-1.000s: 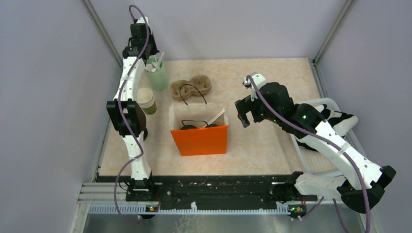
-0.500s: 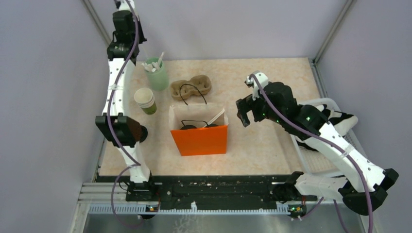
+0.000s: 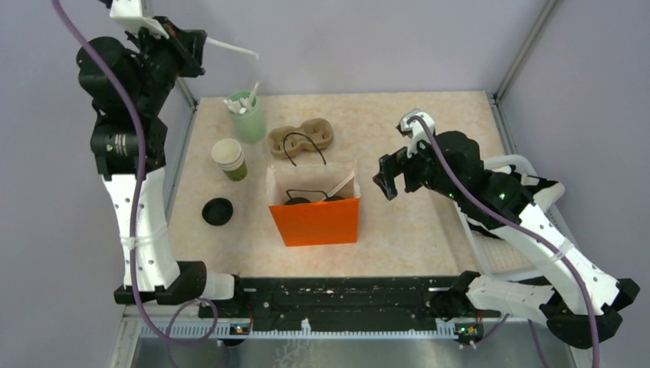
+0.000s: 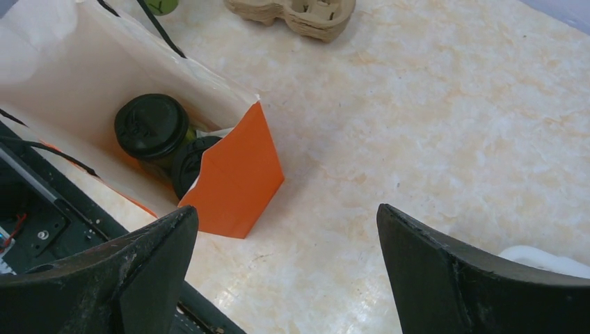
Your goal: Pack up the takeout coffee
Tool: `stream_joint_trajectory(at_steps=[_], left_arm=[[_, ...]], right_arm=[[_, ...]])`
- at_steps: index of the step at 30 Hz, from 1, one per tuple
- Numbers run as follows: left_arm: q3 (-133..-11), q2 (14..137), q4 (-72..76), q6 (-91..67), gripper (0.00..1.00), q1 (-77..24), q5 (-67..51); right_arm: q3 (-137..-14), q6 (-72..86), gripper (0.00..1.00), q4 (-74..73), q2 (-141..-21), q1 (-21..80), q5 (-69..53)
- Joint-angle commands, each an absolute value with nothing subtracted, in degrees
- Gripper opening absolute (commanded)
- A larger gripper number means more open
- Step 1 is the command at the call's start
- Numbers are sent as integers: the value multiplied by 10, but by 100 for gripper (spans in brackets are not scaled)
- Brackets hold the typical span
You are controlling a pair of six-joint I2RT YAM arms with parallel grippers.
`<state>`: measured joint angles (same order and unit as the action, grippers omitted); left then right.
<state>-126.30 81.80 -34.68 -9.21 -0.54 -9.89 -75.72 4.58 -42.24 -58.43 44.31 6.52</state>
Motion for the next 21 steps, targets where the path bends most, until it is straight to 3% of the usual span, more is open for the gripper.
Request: stream_joint_trajectory(at_steps=[1, 6, 12, 21], left_arm=[[-1287, 803, -438, -130, 0, -4, -254], [-1304, 779, -494, -163, 0, -4, -386], [-1278, 738, -505, -188, 0, -4, -445], [-1137, 688, -479, -214, 0, -4, -505]], right_arm=[[-756, 71, 99, -393, -577, 435, 44], [-754, 91, 99, -393, -578, 436, 38], [-751, 104, 99, -390, -584, 436, 24], [-745, 105, 99, -400, -577, 435, 23]])
